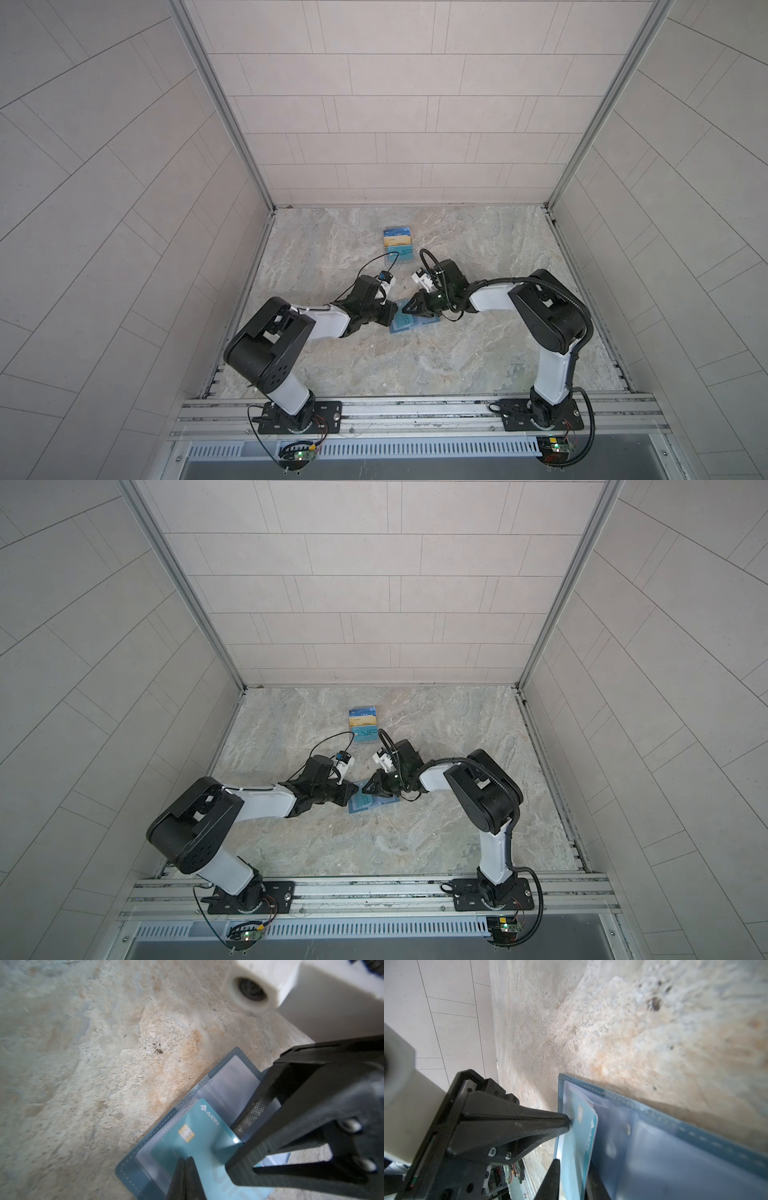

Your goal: Take the credit cards out of the card holder

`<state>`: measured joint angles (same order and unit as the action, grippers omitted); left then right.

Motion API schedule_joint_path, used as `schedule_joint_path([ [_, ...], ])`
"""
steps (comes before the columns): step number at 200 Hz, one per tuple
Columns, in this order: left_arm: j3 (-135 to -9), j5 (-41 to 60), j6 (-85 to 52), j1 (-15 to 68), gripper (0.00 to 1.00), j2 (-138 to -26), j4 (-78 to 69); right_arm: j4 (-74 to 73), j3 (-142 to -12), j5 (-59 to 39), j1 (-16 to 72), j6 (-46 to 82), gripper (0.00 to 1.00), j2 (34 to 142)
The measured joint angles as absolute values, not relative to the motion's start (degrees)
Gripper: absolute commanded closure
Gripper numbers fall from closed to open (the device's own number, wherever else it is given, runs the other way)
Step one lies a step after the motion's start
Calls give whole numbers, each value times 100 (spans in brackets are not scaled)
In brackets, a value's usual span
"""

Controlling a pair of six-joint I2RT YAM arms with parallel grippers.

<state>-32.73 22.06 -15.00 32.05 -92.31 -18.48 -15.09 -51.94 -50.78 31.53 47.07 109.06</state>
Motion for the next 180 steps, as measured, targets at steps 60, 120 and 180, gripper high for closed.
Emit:
schedule_joint_path([
  [60,-3260,2158,-1503,3203,100,-9255,-1828,-2530,-4847,-5266,3017,5356,78,10892],
  [120,-3260,2158,-1503,3203,100,-9258,-1826,-2943,-4733,-5363,2956,5596,79,10890],
  [180,-3260,2161,-1503,3203,100,-9258,-1826,-2836,-4733,-5356,2919,5520,80,10838],
])
